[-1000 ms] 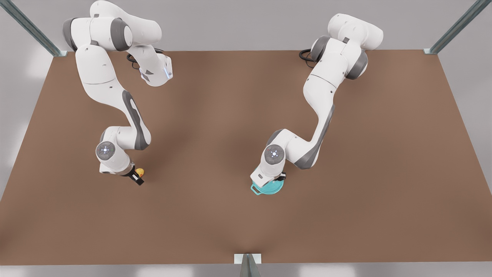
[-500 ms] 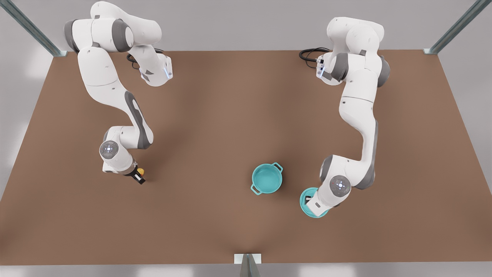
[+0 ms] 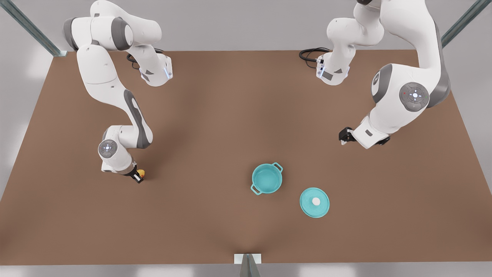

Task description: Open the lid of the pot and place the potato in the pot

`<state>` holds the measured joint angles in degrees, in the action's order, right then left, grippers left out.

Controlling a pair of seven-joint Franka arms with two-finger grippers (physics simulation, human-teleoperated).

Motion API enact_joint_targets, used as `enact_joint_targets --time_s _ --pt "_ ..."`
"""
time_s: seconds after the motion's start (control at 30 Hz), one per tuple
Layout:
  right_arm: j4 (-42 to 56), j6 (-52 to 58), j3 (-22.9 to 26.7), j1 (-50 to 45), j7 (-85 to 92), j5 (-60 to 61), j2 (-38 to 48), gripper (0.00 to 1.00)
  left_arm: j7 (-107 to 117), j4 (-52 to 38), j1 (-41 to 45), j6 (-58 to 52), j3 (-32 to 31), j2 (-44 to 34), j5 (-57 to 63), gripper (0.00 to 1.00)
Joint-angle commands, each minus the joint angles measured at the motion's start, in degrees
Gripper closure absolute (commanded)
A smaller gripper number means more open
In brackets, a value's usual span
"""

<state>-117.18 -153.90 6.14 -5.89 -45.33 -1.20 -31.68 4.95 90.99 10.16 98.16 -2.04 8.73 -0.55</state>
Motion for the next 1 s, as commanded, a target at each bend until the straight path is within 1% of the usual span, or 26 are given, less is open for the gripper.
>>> enact_joint_targets --time_s 0.0,0.07,0.13,0.2,0.23,0.27,0.3,0.4,0.47,0.6,0.7,0.8,0.97 --pt "0.02 0.36 -0.07 0.00 -0.81 -0.03 0.30 0.45 -3.37 -0.02 -0.05 -1.22 -0.07 0.06 -0.59 0.00" --pt "0.11 1.24 -0.25 0.00 -0.90 0.41 1.36 0.45 -3.11 -1.43 -0.67 -1.48 0.20 1.20 -3.58 0.00" --pt "0.20 2.20 -0.43 -0.18 -1.34 0.49 1.97 0.45 -3.20 -0.02 -0.76 -2.27 0.37 1.20 -3.49 0.00" --pt "0.29 2.56 -0.43 -0.70 -1.43 1.46 2.41 0.45 -3.02 0.68 -1.81 -5.51 1.07 0.42 -3.05 0.00" --pt "0.37 3.52 -0.43 -0.79 -1.52 1.64 2.76 0.45 -3.11 0.42 -1.99 -8.77 2.39 -0.46 -3.40 0.00" --pt "0.46 4.23 -0.43 -1.58 -1.78 2.60 3.47 0.45 -3.02 0.07 -1.99 -12.02 2.22 -1.17 -3.40 0.00" --pt "0.64 5.10 -0.43 -2.72 -1.87 4.01 3.82 0.45 -1.54 -0.46 -1.99 -12.91 2.31 -1.78 -3.05 0.00" --pt "1.96 8.88 -0.43 -5.19 -4.24 5.42 4.87 0.45 -0.56 -0.46 -2.78 -12.55 3.19 -0.99 -2.96 0.00" --pt "3.10 11.26 -0.51 -6.50 -6.00 6.03 5.22 0.45 -0.65 -0.64 -4.45 -10.10 3.36 -0.20 -2.96 0.00" --pt "5.12 14.42 -0.51 -8.96 -9.34 6.74 5.66 0.45 -1.09 -1.60 -6.82 -10.09 3.45 0.76 -3.14 0.00" --pt "6.88 16.53 -0.25 -12.13 -11.36 9.20 5.58 0.45 -0.65 -1.51 -6.65 -10.71 3.01 0.76 -3.49 0.00" --pt "9.95 19.60 0.01 -14.76 -14.96 9.28 5.31 0.45 -1.26 -0.55 -6.82 -10.97 3.45 0.68 -3.58 0.00" --pt "17.51 27.69 0.10 -18.37 -21.38 9.90 4.17 0.45 -0.91 -0.28 -6.73 -10.97 3.10 0.59 -3.58 0.00"
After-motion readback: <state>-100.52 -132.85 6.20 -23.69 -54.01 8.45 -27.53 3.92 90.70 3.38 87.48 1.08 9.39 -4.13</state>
